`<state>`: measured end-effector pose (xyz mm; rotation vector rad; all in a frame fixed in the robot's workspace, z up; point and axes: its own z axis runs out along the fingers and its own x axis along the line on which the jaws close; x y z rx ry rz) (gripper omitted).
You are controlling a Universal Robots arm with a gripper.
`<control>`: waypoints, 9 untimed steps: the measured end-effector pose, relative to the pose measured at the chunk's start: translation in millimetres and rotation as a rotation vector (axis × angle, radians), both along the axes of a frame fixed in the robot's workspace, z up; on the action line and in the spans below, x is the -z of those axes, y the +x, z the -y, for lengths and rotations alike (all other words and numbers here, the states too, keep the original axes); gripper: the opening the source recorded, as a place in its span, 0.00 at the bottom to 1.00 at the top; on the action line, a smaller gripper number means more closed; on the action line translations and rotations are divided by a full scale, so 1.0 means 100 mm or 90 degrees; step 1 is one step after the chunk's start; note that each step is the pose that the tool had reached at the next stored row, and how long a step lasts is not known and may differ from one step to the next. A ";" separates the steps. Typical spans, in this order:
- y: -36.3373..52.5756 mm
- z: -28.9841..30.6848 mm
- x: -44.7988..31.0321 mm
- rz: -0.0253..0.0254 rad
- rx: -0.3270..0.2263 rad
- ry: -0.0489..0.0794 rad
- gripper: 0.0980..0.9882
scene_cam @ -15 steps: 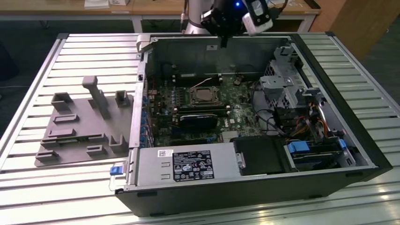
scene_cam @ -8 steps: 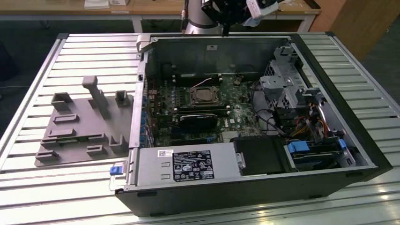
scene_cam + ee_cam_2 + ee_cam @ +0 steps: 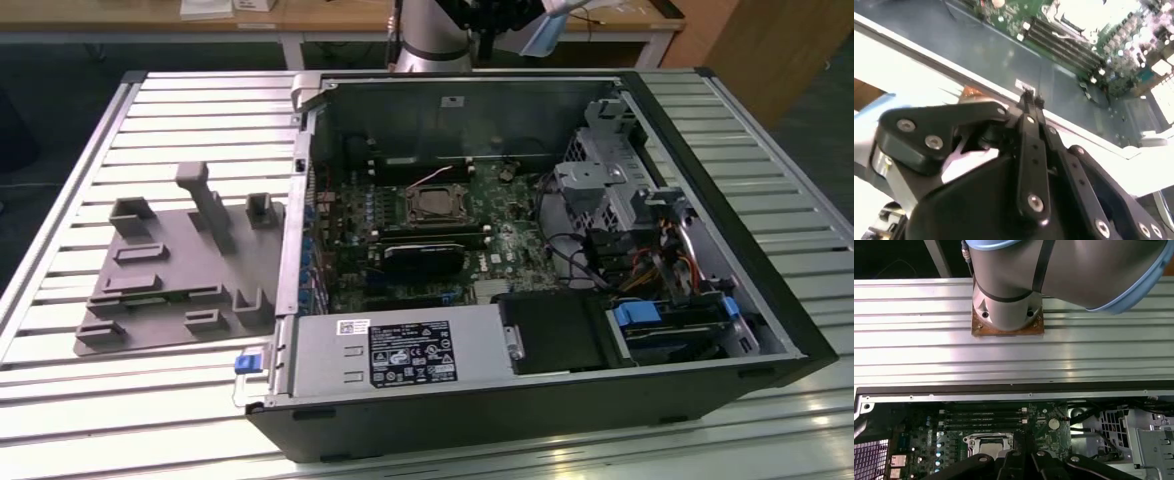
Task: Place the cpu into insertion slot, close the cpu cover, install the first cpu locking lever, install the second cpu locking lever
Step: 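Install the first cpu locking lever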
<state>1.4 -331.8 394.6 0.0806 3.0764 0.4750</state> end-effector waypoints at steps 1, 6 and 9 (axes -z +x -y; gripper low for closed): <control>0.000 0.000 0.004 0.0000 0.000 0.000 0.00; 0.000 0.000 0.005 0.0000 0.000 0.000 0.00; 0.000 0.000 0.005 0.0000 0.000 0.000 0.00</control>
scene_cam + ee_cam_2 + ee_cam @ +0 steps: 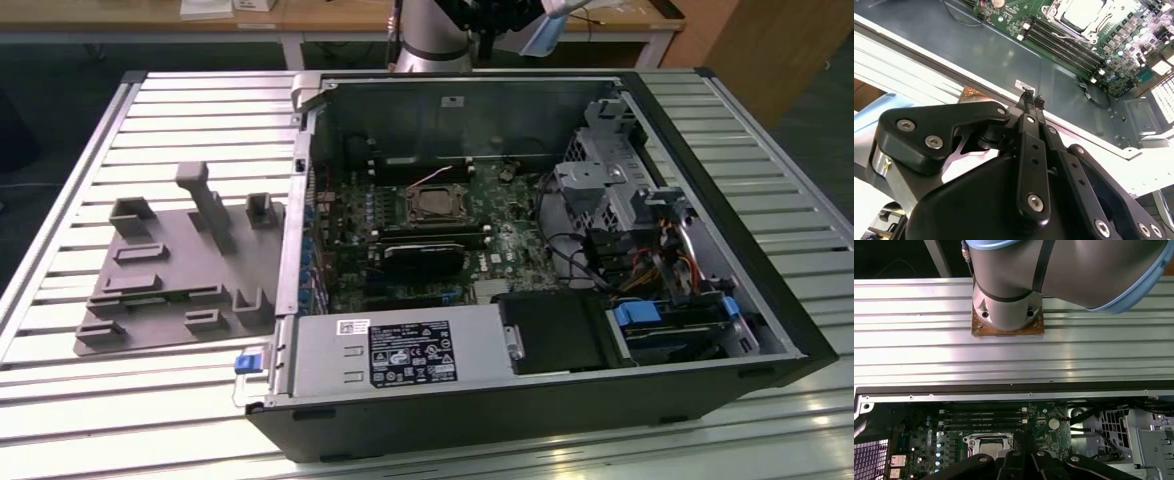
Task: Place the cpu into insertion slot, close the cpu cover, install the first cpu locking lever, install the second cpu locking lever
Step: 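Install the first cpu locking lever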
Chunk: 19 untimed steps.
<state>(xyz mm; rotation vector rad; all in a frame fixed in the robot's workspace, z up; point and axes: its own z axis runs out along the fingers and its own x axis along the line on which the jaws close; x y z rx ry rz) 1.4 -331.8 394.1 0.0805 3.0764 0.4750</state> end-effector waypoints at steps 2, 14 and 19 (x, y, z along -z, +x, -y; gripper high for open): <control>0.000 0.000 0.000 0.0000 0.000 0.000 0.00; 0.000 0.000 0.038 0.0000 0.000 -0.034 0.00; 0.000 0.000 0.110 0.0000 0.000 -0.034 0.00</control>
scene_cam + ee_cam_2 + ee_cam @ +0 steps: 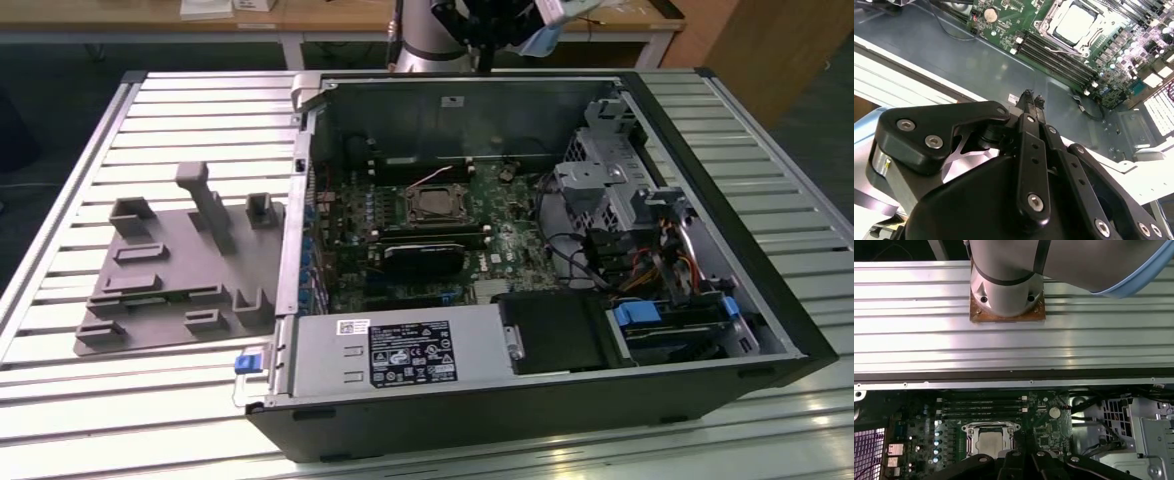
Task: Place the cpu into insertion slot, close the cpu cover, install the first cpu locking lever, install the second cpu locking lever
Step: 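Install the first cpu locking lever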
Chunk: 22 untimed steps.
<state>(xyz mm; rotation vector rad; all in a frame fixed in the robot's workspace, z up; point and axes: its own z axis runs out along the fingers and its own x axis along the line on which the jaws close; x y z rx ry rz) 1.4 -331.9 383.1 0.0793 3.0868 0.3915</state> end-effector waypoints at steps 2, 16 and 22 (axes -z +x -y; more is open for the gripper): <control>0.000 0.000 0.032 0.0000 0.000 0.000 0.00; 0.000 0.000 0.197 0.0000 0.000 0.000 0.00; 0.000 0.000 0.246 0.0000 0.000 0.000 0.00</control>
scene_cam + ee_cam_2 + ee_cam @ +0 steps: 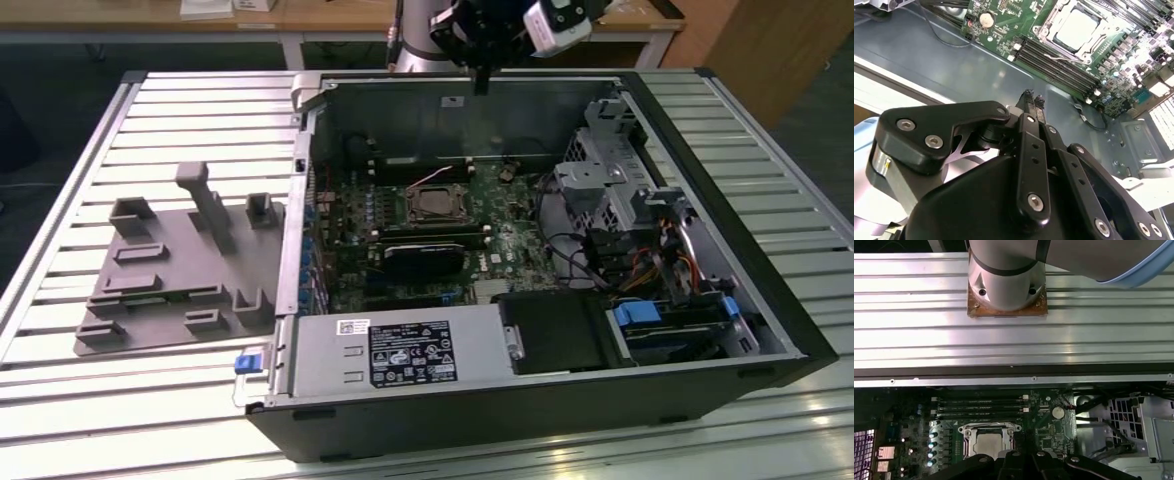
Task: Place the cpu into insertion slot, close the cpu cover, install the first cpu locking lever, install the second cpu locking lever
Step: 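Install the first cpu locking lever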
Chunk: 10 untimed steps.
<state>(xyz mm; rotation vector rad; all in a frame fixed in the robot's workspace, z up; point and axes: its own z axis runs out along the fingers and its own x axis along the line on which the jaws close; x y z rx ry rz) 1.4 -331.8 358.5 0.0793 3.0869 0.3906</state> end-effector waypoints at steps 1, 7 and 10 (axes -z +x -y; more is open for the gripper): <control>0.000 0.000 0.009 0.0000 0.000 0.000 0.00; -0.001 0.000 0.059 0.0000 0.000 0.000 0.00; -0.004 0.000 0.077 0.0000 0.000 0.000 0.00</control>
